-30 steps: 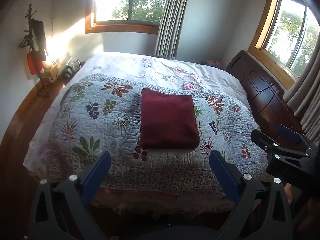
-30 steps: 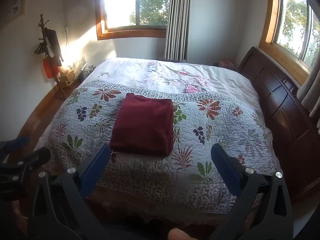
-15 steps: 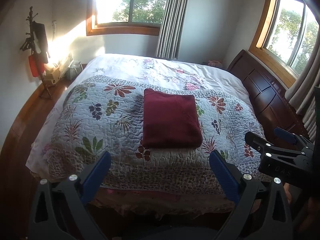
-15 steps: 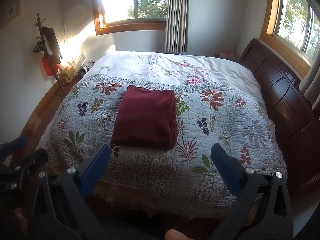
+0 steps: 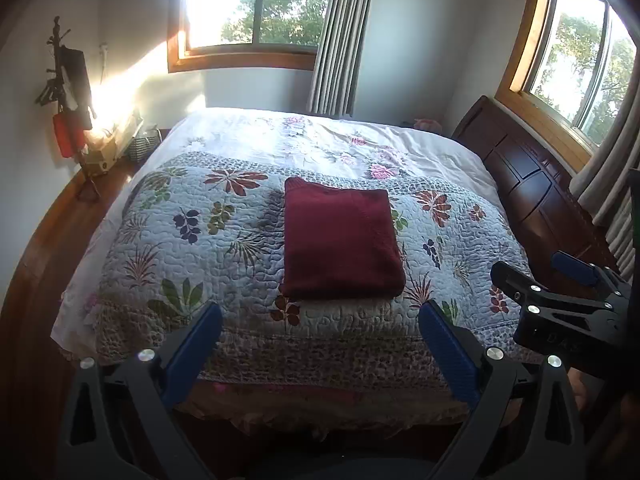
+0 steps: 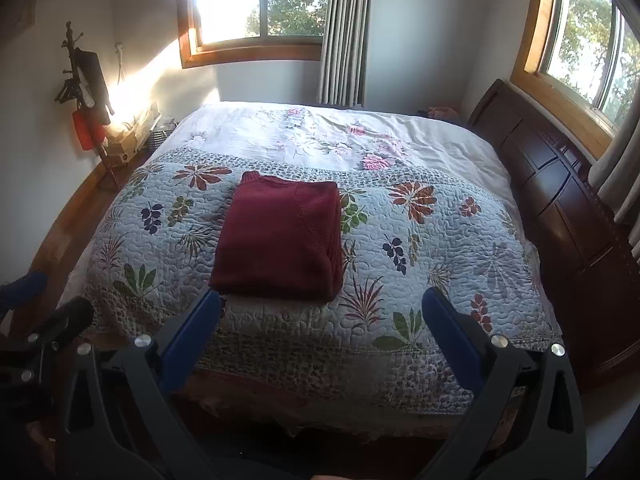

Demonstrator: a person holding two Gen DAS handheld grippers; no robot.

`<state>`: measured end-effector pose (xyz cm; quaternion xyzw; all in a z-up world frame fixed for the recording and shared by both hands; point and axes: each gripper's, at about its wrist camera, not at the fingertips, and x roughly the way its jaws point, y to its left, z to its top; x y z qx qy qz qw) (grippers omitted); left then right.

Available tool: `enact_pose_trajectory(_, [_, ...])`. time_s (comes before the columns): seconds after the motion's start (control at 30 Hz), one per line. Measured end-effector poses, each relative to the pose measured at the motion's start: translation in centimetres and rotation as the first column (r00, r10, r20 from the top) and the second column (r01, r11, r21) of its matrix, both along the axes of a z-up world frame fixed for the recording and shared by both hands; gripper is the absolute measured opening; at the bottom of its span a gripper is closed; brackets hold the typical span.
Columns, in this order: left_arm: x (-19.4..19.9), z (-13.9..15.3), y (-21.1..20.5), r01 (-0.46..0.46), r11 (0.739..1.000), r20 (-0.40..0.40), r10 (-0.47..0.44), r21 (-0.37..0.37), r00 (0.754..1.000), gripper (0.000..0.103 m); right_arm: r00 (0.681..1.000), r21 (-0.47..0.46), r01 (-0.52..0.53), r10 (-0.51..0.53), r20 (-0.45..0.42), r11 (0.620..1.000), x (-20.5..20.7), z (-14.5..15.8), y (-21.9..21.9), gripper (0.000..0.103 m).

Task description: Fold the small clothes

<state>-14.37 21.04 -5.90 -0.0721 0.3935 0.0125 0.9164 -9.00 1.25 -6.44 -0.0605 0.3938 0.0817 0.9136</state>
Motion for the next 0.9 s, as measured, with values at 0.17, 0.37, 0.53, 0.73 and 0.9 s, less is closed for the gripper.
enact_pose_trajectory(0.17, [0.4,-0.2,0.0,0.004,1.0,-0.007,-0.004,-0.001,1.0,0.099,1.0,0.002,-0.006,0.006,0.001,1.0,0.0,-0.2,0.0,0.1])
enact_pose_trajectory(0.37, [0.5,-0.2,-0.1,0.003,1.0,-0.007,-0.003,0.002,1.0,0.099,1.0,0.008,-0.005,0.005,-0.007,1.0,0.4,-0.2,-0.1,0.1])
enact_pose_trajectory(0.53, [1.0,-0.3,0.1,0.004,1.0,-0.013,-0.004,0.005,1.0,0.099,1.0,0.007,-0.012,0.012,-0.008,1.0,0.4,-0.2,0.0,0.1])
enact_pose_trajectory(0.73, [1.5,-0.3,0.3,0.007,1.0,-0.012,-0.007,0.007,1.0,0.099,1.0,0.003,-0.01,0.01,-0.009,1.0,0.9,-0.2,-0.1,0.1])
enact_pose_trajectory(0.9, [1.8,-0.3,0.5,0.011,1.0,-0.015,-0.011,0.008,1.0,0.099,1.0,0.0,-0.008,0.008,-0.01,1.0,1.1,-0.1,-0.1,0.1])
